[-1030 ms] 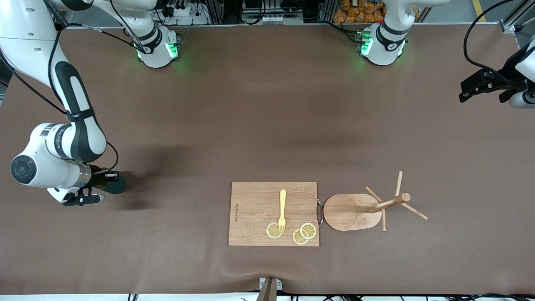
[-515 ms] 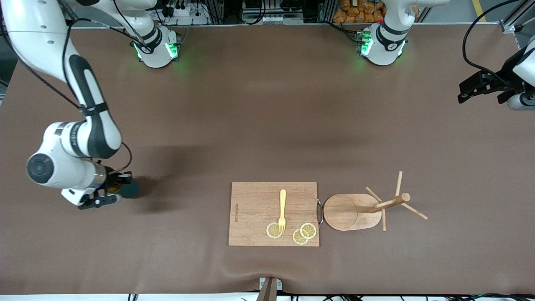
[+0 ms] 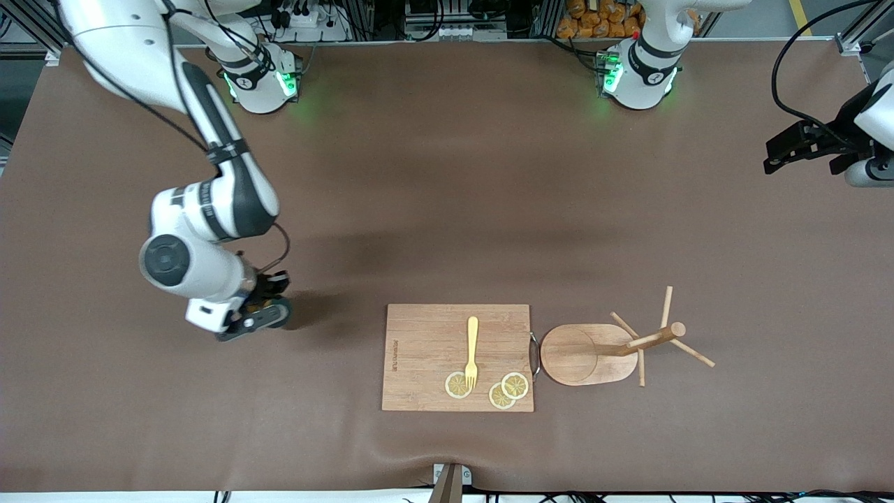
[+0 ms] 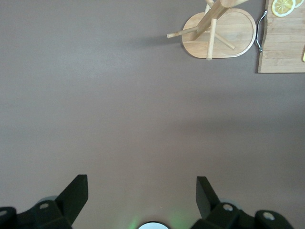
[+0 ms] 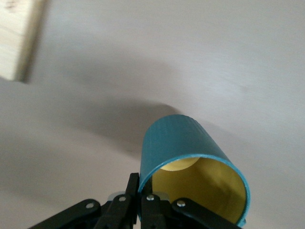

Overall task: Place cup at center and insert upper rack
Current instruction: 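Carry the held mug with the right gripper toward the table center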

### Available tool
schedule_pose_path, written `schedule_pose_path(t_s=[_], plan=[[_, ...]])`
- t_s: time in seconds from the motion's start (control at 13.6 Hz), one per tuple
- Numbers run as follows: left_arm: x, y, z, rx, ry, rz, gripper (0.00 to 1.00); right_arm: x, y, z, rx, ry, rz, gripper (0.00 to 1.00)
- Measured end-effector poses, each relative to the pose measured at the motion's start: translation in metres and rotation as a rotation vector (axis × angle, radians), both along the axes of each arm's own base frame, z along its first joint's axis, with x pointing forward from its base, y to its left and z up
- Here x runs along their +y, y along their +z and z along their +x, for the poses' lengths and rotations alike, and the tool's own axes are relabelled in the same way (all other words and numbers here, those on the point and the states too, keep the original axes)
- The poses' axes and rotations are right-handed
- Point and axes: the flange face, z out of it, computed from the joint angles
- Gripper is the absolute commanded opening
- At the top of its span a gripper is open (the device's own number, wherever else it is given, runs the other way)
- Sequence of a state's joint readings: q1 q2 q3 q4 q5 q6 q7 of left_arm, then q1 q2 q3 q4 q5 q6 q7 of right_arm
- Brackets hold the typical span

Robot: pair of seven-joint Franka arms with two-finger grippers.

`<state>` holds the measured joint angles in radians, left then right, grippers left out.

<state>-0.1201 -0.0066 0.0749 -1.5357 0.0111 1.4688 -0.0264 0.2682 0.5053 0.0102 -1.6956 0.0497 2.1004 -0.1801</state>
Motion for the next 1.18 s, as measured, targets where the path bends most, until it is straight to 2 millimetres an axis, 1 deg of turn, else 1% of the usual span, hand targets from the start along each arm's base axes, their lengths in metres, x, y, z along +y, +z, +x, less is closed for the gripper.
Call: schedule_pose_path(t_s=[0.22, 0.37, 0.44, 0.66, 0.88, 1.03, 1.18], plan=[[-0.001, -0.006, 0.003, 0.012, -0.001, 0.001, 1.0, 0.083, -0.001, -0.03, 0.004, -0.004, -0.014, 0.0], [-0.001, -0.009, 0.004, 0.017, -0.001, 0.002, 1.0, 0.139, -0.002, -0.059, 0.006, 0.019, -0.023, 0.0], [-0.001, -0.009, 0.004, 0.018, 0.0, 0.002, 1.0, 0.162, -0.003, -0.072, 0.006, 0.027, -0.027, 0.0], [0.0, -0.01, 0.004, 0.018, 0.001, 0.002, 1.0, 0.217, -0.001, -0.108, -0.001, 0.021, -0.034, 0.0], [0.001, -0.01, 0.004, 0.02, 0.002, 0.002, 1.0, 0.27, 0.007, -0.146, -0.017, 0.06, -0.028, 0.0], [0.002, -0.01, 0.004, 0.02, 0.004, 0.002, 1.0, 0.301, 0.008, -0.174, -0.019, 0.069, -0.03, 0.0], [0.002, -0.011, 0.004, 0.021, 0.005, 0.002, 1.0, 0.326, 0.001, -0.201, -0.014, 0.051, -0.042, 0.0]])
